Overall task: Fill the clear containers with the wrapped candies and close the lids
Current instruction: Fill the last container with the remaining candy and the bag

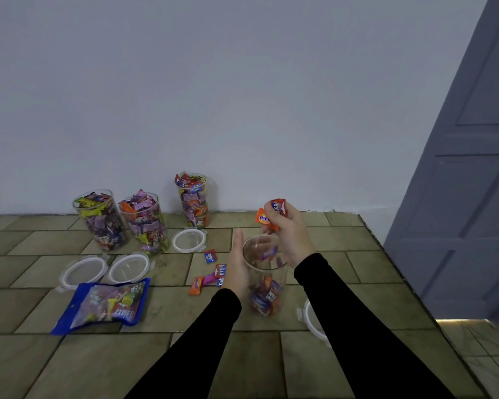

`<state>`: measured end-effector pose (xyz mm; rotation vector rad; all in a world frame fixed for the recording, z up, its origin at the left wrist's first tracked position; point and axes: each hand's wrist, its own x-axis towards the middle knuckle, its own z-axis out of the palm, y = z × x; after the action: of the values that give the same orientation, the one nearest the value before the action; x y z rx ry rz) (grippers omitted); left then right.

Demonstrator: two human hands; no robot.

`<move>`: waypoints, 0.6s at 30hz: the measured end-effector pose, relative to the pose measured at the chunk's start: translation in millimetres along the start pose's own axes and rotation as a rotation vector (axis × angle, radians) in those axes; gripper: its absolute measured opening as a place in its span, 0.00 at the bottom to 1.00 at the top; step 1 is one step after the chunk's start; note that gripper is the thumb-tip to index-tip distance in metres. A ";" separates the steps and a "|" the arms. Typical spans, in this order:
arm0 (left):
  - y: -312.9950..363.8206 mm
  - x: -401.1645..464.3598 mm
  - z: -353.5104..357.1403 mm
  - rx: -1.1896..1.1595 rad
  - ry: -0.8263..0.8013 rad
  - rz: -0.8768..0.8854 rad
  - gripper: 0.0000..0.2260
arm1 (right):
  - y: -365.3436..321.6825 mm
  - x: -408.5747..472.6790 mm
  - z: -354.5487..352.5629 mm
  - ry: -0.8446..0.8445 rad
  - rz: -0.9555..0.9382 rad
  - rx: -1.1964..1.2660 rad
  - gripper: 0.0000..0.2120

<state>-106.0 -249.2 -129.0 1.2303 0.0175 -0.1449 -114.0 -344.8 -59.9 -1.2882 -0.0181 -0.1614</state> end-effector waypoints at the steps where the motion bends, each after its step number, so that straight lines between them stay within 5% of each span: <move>1: -1.9 1.8 -2.6 0.007 0.005 -0.008 0.33 | 0.5 -0.5 -0.4 -0.006 -0.007 -0.022 0.06; 18: -6.0 3.8 -3.4 -0.033 -0.051 0.062 0.32 | 4.4 0.3 1.4 -0.041 -0.185 -0.110 0.12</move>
<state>-102.7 -248.4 -136.1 1.1927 -0.0623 -0.1209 -113.0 -342.4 -63.6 -1.3997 -0.1662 -0.2978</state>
